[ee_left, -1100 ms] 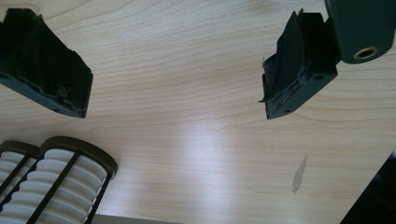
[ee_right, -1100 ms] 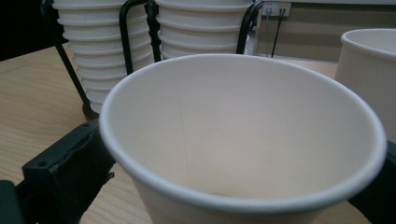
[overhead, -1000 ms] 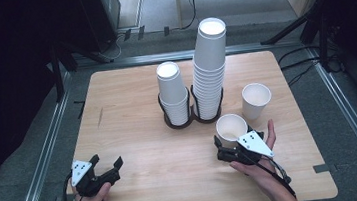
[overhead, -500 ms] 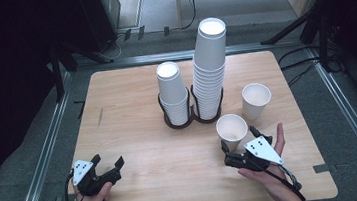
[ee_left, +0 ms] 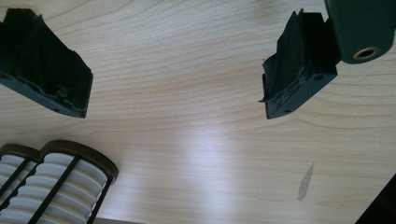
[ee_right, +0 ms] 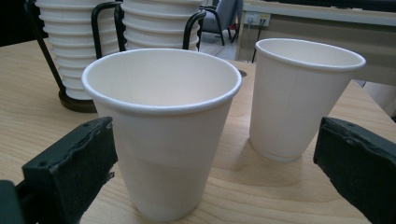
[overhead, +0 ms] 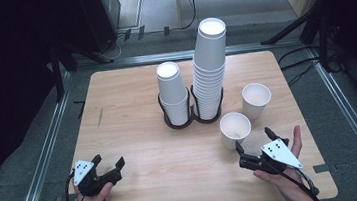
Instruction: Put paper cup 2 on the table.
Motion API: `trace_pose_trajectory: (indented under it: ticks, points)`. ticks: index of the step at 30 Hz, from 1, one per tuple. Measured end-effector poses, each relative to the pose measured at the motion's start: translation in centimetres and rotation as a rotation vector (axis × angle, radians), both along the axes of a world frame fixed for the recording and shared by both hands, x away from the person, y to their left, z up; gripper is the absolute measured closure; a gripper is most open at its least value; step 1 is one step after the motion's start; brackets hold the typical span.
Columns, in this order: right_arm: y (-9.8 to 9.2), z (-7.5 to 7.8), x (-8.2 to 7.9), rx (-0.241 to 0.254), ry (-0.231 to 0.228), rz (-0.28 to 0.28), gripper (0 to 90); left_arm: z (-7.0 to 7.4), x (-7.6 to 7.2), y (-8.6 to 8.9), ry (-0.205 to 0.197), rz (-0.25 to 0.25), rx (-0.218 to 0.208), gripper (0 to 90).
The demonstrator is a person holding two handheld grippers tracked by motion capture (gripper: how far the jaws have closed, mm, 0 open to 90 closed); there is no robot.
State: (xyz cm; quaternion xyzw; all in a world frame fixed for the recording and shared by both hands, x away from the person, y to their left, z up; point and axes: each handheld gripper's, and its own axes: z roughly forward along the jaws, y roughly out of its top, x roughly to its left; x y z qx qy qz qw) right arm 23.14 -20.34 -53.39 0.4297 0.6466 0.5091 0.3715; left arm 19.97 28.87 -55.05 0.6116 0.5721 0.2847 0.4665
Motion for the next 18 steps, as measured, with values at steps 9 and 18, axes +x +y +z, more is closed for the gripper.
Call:
trace_pose_trajectory:
  ticks: [9,18]
  points:
    - [-2.1,0.0,-0.2,-0.021,-0.011,-0.043,0.0,0.0,0.0,0.0,0.001,-0.001,0.002,8.9]
    - [-4.7,-0.3,-0.2,-0.027,-0.008,-0.12,0.0,0.0,0.0,-0.1,0.0,-0.004,0.006,8.9]
